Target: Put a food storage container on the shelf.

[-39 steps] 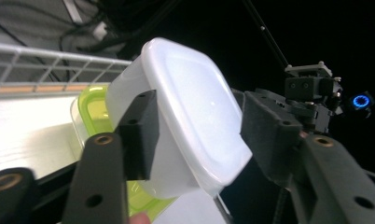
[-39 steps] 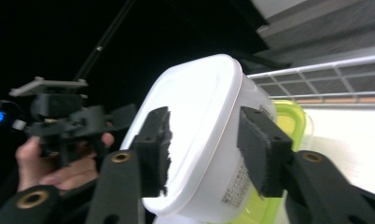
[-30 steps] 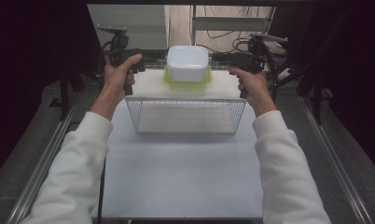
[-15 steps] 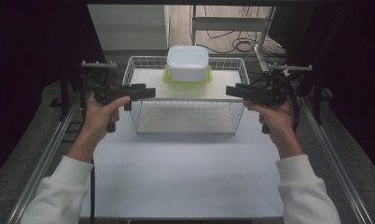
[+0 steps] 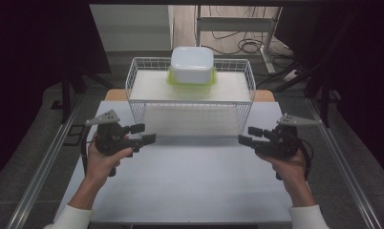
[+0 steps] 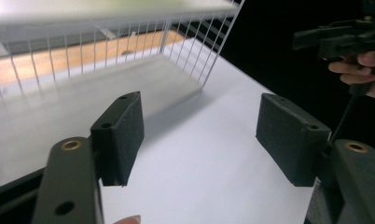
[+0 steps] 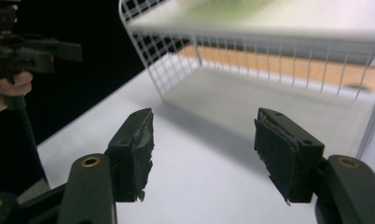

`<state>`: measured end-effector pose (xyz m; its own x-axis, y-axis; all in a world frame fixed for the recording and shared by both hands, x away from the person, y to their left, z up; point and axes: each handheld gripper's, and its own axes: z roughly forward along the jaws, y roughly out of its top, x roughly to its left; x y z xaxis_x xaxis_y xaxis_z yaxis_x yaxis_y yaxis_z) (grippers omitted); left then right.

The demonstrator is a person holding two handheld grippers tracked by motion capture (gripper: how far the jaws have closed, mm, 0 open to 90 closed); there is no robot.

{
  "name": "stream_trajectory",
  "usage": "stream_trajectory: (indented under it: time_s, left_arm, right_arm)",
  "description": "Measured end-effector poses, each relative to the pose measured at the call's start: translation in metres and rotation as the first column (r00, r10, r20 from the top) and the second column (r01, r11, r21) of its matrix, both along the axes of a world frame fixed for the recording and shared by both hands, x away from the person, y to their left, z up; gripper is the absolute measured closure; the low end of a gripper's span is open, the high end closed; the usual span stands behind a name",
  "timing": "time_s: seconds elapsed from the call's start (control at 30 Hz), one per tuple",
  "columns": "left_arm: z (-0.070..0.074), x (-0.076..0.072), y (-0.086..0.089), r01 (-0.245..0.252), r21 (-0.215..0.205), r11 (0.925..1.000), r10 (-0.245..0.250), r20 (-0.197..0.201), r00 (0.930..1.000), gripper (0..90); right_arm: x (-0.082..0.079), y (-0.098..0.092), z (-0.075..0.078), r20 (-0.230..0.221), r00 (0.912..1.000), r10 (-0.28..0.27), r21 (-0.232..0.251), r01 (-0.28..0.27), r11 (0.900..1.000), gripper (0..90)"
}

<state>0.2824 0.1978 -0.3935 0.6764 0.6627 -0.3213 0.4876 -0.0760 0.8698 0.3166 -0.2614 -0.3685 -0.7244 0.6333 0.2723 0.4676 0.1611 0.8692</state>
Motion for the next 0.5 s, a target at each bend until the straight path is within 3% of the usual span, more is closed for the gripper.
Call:
stream_trajectory:
  time_s: [0.03, 0.07, 0.1, 0.13, 0.23, 0.27, 0.37, 0.5]
  left_arm:
    - [-0.016, -0.006, 0.001, -0.008, 0.002, 1.0, 0.008, -0.017, 0.9998, 29.8]
    - [-0.016, -0.006, 0.001, -0.008, 0.002, 1.0, 0.008, -0.017, 0.9998, 29.2]
    - [-0.031, -0.012, 0.001, -0.016, 0.016, 0.9998, 0.016, -0.03, 0.9994, 28.5]
    - [-0.031, -0.012, 0.001, -0.016, 0.016, 0.9998, 0.016, -0.03, 0.9994, 28.1]
    - [-0.049, -0.017, 0.002, -0.004, 0.0, 1.0, 0.004, -0.065, 0.9979, 26.6]
    - [-0.053, -0.017, 0.001, 0.001, 0.02, 0.9998, 0.0, -0.074, 0.9972, 24.7]
    - [-0.064, -0.02, -0.001, -0.001, 0.051, 0.9987, 0.006, -0.091, 0.9959, 23.4]
    - [-0.067, -0.022, -0.003, -0.01, 0.086, 0.9963, 0.017, -0.083, 0.9964, 22.2]
  right_arm:
    - [-0.011, 0.0, -0.014, 0.016, 0.9999, -0.004, -0.021, 0.004, 1.0, 36.4]
    - [-0.011, 0.0, -0.014, 0.016, 0.9999, -0.004, -0.021, 0.004, 1.0, 36.4]
    - [-0.019, -0.001, -0.024, 0.018, 0.9998, -0.004, -0.021, 0.004, 1.0, 35.9]
    - [-0.019, -0.001, -0.024, 0.018, 0.9998, -0.004, -0.021, 0.004, 1.0, 35.9]
    - [-0.029, -0.003, -0.042, 0.004, 1.0, -0.008, -0.045, 0.008, 0.999, 34.1]
    - [-0.029, -0.006, -0.053, -0.029, 0.9996, -0.008, -0.046, 0.006, 0.999, 32.7]
    - [-0.029, -0.009, -0.062, -0.042, 0.999, -0.019, -0.06, 0.016, 0.998, 31.5]
    - [-0.03, -0.011, -0.07, -0.05, 0.9984, -0.028, -0.088, 0.024, 0.996, 29.7]
